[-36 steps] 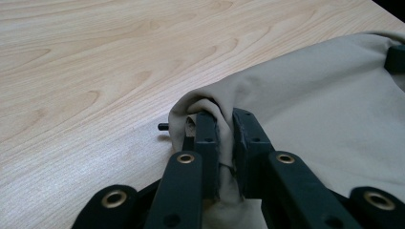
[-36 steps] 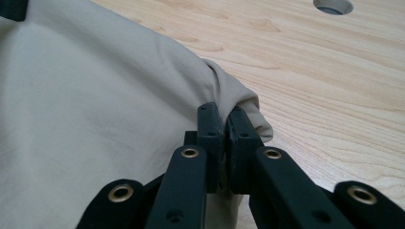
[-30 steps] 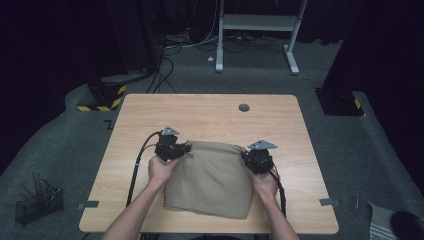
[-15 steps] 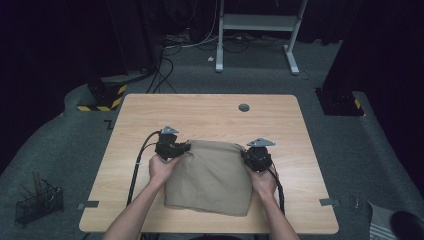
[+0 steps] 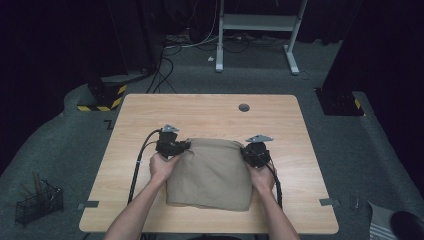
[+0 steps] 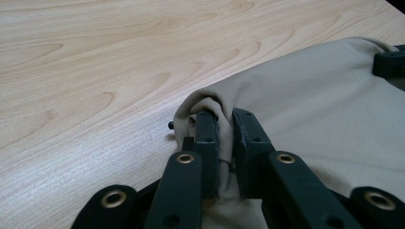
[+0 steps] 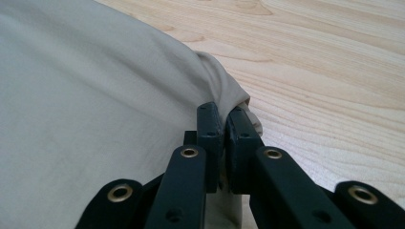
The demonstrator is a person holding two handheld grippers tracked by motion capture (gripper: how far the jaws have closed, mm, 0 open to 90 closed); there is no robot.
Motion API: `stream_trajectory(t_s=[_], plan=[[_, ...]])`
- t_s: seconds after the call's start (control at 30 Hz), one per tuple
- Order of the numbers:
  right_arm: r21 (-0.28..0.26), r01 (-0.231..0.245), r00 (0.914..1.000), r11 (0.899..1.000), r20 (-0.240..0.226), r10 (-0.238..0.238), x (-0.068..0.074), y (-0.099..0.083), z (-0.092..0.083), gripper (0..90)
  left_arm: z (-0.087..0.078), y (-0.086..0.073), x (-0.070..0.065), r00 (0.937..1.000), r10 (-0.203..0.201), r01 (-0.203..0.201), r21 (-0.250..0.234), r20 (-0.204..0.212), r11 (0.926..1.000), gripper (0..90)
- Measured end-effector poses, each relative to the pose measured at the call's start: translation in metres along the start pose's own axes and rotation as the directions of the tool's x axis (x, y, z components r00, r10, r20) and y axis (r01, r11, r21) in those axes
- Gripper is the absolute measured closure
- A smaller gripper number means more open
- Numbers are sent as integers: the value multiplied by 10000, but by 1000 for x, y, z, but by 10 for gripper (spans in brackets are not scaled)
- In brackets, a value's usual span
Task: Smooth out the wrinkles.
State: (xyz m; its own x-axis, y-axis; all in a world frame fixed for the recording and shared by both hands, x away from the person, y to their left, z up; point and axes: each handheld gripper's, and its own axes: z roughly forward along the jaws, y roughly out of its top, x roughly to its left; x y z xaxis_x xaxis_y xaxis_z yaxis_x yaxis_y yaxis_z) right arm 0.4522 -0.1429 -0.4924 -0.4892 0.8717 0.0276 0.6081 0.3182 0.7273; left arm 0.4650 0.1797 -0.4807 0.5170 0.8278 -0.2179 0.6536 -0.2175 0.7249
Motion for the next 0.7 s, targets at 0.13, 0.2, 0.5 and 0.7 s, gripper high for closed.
stream_trajectory(t_s=[0.13,0.2,0.5,0.7], plan=[[74,-97,10000,9999,1,97,-2,4,6,861,3,3,2,9999,-110,111,18,-72,9999,812],[72,-142,9999,9999,7,142,-4,5,9,859,6,5,4,9998,-194,194,24,-104,9998,811],[136,-533,9986,9985,36,533,-13,8,20,836,13,8,9,9979,-643,643,-102,-40,9979,780],[273,-718,9974,9970,20,717,-16,10,21,734,10,6,10,9949,-1007,1008,-93,101,9949,713]])
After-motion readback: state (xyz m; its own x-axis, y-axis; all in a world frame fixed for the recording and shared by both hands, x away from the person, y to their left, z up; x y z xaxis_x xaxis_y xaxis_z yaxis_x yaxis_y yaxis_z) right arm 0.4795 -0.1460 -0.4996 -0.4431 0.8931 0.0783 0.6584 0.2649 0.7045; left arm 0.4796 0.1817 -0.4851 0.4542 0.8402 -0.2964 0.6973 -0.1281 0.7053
